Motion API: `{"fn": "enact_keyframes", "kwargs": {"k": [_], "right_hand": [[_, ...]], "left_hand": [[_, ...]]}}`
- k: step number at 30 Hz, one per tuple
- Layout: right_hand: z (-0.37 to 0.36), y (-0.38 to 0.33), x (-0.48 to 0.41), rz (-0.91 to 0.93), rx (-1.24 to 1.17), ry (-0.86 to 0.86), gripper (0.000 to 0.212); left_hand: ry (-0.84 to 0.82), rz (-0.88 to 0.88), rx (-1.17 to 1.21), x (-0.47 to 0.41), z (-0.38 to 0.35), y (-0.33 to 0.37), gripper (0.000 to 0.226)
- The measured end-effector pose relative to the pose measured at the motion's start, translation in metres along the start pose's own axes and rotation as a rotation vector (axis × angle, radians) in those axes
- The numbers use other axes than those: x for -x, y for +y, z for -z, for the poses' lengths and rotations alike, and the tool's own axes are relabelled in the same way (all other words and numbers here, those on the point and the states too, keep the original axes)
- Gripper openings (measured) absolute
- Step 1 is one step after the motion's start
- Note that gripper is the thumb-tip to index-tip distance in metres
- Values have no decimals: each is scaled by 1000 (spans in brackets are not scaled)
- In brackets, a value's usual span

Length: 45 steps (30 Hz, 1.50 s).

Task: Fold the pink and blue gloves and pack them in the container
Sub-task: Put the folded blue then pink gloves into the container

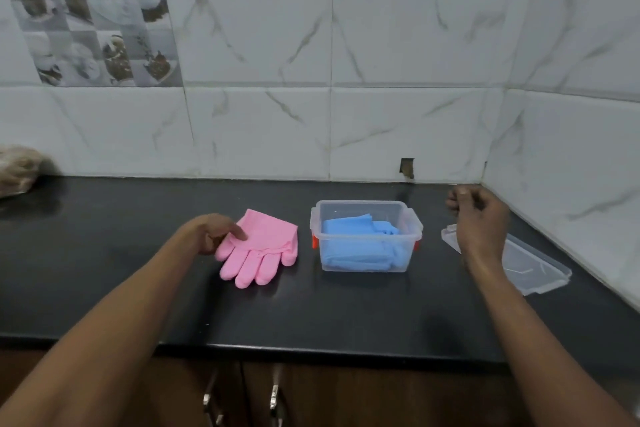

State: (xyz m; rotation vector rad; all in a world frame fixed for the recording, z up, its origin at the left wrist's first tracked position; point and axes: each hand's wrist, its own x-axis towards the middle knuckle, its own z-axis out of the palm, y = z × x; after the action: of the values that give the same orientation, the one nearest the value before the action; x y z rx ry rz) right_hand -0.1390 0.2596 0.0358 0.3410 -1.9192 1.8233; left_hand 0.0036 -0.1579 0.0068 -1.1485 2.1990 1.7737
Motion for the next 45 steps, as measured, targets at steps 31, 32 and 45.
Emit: {"fn": "enact_keyframes", "kwargs": {"k": [31, 32, 45], "right_hand": [[-71, -173, -38, 72, -113, -862, 29], [-69, -173, -44, 14, -139, -836, 29], [-72, -45, -52, -753, 76, -700, 16]], "left_hand": [[-665, -666, 752, 71, -55, 84, 100], [-754, -655, 797, 67, -71, 75, 107], [-166, -225, 292, 60, -131, 114, 30]]}}
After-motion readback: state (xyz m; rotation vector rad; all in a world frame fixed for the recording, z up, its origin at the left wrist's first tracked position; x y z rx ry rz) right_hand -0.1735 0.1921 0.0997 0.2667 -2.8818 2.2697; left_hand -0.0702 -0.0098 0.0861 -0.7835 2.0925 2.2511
